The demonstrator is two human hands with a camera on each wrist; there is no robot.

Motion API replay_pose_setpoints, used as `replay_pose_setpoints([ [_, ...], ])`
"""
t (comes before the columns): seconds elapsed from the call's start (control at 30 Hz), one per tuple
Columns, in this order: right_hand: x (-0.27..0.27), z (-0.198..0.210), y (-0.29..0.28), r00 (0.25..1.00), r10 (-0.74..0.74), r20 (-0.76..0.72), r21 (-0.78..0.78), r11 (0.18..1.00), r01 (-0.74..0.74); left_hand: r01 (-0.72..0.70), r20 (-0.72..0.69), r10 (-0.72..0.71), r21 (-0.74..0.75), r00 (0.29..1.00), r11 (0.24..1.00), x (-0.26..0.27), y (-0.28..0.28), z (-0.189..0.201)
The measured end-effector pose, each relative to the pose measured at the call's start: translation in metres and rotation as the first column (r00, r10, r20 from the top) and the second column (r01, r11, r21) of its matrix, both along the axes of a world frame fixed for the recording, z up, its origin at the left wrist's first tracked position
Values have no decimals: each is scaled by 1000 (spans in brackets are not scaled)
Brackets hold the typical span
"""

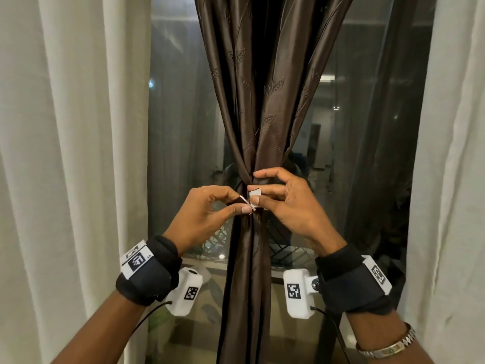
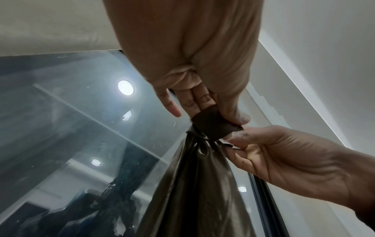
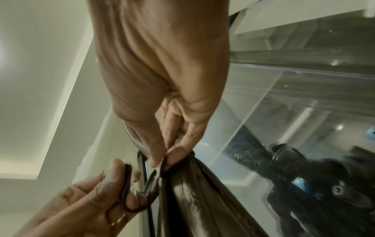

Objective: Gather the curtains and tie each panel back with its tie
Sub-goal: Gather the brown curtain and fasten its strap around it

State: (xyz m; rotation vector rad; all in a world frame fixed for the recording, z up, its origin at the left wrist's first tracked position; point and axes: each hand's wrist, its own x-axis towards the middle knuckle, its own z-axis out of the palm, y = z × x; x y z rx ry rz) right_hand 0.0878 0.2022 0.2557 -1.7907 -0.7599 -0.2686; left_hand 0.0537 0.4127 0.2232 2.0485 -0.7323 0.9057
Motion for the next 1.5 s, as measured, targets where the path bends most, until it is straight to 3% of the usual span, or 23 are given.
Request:
replay_pose_setpoints([
  [0.23, -3, 1, -1, 1000, 20, 7, 19, 1000, -20, 40, -116, -48, -72, 992, 997, 8, -1, 13],
  [0.47, -13, 4, -4, 998, 50, 30, -149, 988, -45, 63, -181, -69, -37, 981, 997, 12, 2, 22],
  [0.6, -20, 6, -6, 999, 36, 21, -264, 964, -29, -5, -154, 2, -19, 988, 1000, 17, 0, 23],
  [0.73, -26, 5, -9, 998, 59, 10, -261, 964, -54, -59, -143, 46, -88, 989, 994, 21, 2, 15],
  [0.83, -27, 11, -10, 988, 144, -57, -147, 977, -151, 24, -155, -44, -134, 987, 991, 24, 4, 9],
  [0.93, -25, 24, -9, 999, -5, -46, 113, 994, 10, 106, -129, -143, -262, 981, 959, 19, 0, 14],
  [1.03, -16, 36, -10, 979, -164, -123, 295, 936, 194, 27, -48, -50, -409, 998, 912, 14, -1, 33],
  [1.13, -12, 39, -11, 964, 20, -267, 228, 973, 43, -42, -65, 16, -420, 998, 906, 16, -3, 53],
  [1.2, -12, 32, -11, 950, 124, -286, 213, 975, -63, -80, -65, 59, -403, 996, 912, 18, -6, 60],
  [1.3, -11, 21, -13, 954, 119, -276, 212, 975, -60, -144, 8, 161, -407, 987, 902, 24, -8, 65],
  [1.5, -13, 3, -29, 881, 162, -444, 60, 987, -151, -195, 40, 234, -429, 971, 882, 36, -3, 63],
])
